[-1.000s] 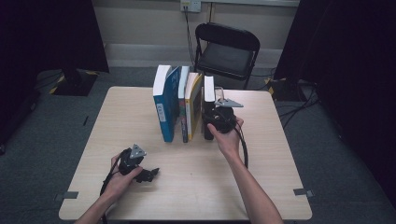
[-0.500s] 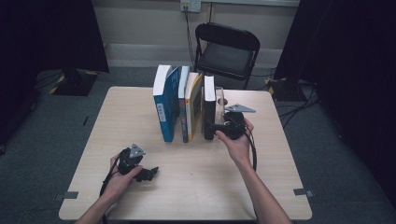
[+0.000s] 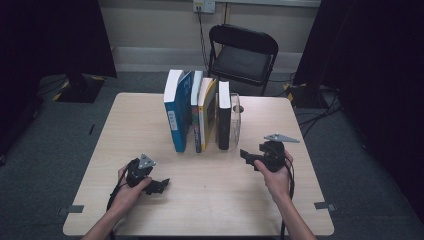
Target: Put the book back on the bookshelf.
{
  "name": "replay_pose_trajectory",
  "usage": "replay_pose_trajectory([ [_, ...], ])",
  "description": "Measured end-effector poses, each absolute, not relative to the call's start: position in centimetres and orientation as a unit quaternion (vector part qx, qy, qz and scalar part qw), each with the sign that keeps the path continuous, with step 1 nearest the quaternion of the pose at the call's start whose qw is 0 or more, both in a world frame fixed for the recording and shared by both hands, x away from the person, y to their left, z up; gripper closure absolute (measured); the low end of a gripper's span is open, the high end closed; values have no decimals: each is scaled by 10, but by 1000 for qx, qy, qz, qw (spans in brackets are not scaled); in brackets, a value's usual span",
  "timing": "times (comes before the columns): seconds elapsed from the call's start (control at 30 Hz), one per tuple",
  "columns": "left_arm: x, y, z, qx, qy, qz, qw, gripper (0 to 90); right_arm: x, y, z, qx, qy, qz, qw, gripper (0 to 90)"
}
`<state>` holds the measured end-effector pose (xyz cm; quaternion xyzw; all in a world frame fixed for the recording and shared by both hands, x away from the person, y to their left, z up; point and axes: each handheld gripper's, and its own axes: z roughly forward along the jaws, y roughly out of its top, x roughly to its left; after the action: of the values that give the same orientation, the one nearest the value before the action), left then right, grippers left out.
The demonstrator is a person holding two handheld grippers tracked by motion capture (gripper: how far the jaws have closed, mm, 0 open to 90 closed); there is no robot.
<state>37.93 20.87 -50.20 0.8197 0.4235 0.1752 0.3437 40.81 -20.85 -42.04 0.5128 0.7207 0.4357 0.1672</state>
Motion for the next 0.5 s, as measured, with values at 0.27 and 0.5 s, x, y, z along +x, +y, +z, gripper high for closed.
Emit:
replay_pose_trajectory([
  [0.27, 379, 209, -502, 819, 425, 176, 343, 0, 375, -238, -443, 526, 729, 402, 173, 149],
  [0.5, 379, 209, -502, 819, 426, 176, 343, 0, 355, -257, -474, 542, 746, 346, 171, 148],
])
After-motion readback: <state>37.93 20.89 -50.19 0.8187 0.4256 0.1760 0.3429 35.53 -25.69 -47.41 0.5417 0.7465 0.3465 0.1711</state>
